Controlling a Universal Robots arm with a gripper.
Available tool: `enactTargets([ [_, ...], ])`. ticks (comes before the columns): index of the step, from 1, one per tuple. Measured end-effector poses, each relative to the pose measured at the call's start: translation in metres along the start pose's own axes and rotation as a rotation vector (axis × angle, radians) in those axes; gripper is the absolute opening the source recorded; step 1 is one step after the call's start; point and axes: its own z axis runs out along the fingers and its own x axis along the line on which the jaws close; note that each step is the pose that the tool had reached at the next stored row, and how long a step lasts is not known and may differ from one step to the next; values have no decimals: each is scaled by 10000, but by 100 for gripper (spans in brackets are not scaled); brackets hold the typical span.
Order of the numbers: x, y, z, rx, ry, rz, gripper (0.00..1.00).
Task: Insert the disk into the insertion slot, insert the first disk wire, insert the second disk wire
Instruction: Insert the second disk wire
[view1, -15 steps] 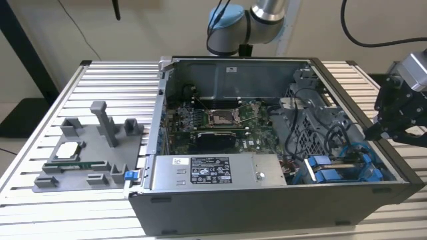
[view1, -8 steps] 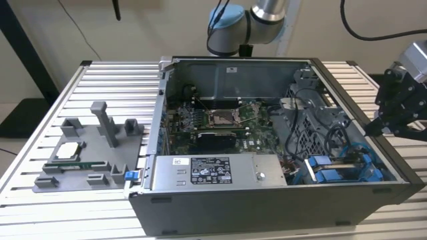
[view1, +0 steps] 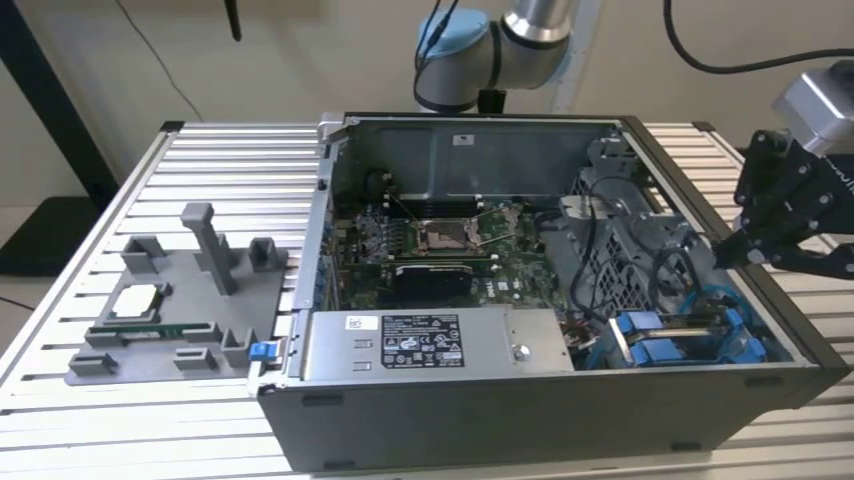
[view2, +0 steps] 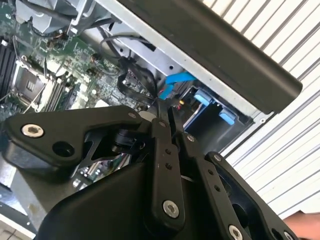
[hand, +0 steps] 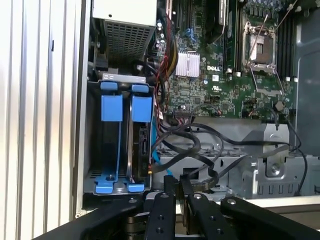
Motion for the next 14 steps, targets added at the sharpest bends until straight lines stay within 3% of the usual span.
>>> enactTargets([
  [6,-4,176,1,26,52,-3,0],
  [10,1,287,6,31,134,1,0],
  [12,4,334,8,30,263,10,0],
  [14,4,370,11,27,498,25,0],
])
